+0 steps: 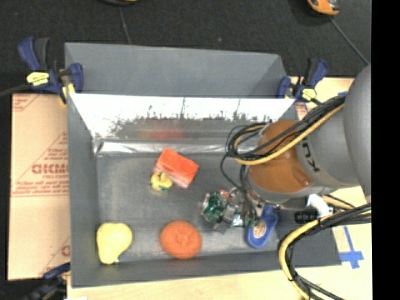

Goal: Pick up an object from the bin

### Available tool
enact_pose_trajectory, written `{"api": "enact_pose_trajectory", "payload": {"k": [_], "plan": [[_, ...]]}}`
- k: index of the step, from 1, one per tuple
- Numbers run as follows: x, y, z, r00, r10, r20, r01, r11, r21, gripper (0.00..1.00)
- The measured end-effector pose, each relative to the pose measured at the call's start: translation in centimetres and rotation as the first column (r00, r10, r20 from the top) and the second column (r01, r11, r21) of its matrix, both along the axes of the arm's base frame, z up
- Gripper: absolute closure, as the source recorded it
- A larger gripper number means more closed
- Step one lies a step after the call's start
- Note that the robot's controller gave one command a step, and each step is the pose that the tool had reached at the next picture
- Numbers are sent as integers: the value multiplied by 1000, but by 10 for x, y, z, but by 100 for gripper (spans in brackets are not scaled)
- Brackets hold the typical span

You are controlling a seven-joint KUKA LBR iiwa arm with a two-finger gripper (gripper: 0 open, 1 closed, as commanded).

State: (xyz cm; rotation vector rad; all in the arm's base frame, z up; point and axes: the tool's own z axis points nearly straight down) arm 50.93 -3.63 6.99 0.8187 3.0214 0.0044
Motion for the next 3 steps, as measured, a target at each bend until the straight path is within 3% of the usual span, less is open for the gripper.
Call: {"api": "enact_pose_trajectory", "payload": {"k": [1, 2, 3], "plan": [[0, 0, 0, 1000, 0, 0, 0, 1000, 0, 100], [-3, 0, 27, 1000, 2, -12, -2, 1000, 1, 100], [-1, -1, 60, 1000, 4, -4, -4, 1000, 1, 100]]}}
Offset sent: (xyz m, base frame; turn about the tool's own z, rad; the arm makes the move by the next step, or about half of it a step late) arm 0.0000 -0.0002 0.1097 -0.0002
